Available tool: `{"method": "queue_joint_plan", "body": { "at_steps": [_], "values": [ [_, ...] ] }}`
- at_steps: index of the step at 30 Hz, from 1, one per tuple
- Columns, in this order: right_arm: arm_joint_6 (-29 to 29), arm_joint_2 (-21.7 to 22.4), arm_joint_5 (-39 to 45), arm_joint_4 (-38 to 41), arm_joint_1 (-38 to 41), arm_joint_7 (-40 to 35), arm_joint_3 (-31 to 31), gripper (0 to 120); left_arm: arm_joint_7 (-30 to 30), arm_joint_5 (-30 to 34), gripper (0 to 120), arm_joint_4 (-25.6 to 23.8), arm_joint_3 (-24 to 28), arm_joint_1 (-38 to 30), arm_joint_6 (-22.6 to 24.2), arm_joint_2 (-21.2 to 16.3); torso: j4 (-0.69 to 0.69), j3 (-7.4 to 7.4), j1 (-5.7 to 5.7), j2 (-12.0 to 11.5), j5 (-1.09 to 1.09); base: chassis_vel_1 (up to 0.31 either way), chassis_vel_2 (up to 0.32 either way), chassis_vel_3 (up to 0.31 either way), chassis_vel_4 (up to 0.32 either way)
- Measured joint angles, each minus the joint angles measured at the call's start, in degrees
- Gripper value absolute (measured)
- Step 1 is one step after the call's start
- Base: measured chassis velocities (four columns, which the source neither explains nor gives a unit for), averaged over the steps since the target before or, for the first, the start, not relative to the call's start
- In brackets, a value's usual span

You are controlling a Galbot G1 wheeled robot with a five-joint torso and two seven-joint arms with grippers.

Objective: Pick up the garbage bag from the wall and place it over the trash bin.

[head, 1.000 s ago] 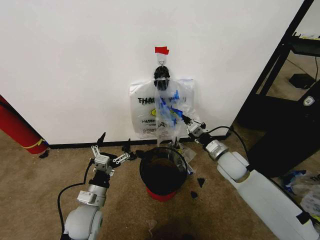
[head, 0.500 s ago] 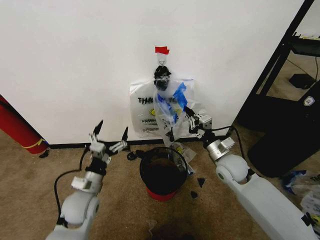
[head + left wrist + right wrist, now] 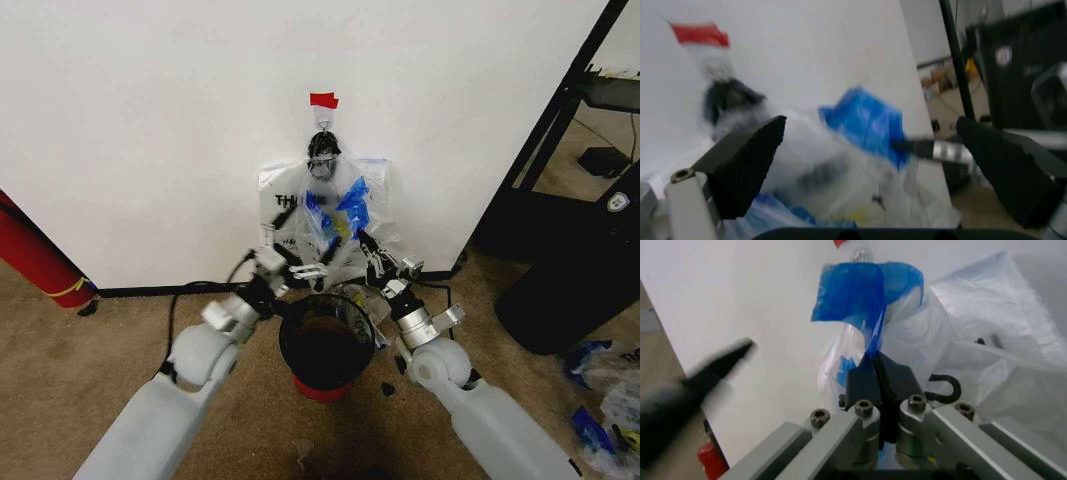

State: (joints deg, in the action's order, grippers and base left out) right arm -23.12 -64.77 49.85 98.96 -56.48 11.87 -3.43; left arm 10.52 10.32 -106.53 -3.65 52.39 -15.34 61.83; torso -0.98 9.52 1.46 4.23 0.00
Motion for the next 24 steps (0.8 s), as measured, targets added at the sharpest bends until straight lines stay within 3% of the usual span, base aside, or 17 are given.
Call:
{"method": "queue_joint_plan", "body": {
  "at_steps": [8, 15, 24],
  "values": [
    [-2.26, -1.58, 1.3, 0.2, -2.66, 5.24, -1.87, 0, -3.77, -4.03, 100, 3.1, 3.16, -4.9, 4.17, -2.02, 0.0, 0.0, 0.0, 0.0, -0.01, 0.0, 0.0, 0.0, 0.0],
    [-3.84, -2.37, 1.18, 0.17, -5.57, 8.98, -3.09, 0, -3.76, -9.83, 100, 3.82, 4.71, -7.22, 4.32, -5.07, 0.0, 0.0, 0.0, 0.0, 0.0, 0.0, 0.0, 0.0, 0.0],
    [-4.98, -2.34, 1.06, -0.31, -6.67, 10.3, -3.96, 0, -3.82, -12.9, 100, 4.63, 5.47, -8.91, 4.57, -6.95, 0.01, 0.0, 0.0, 0.0, 0.0, 0.0, 0.0, 0.0, 0.0]
  ]
}}
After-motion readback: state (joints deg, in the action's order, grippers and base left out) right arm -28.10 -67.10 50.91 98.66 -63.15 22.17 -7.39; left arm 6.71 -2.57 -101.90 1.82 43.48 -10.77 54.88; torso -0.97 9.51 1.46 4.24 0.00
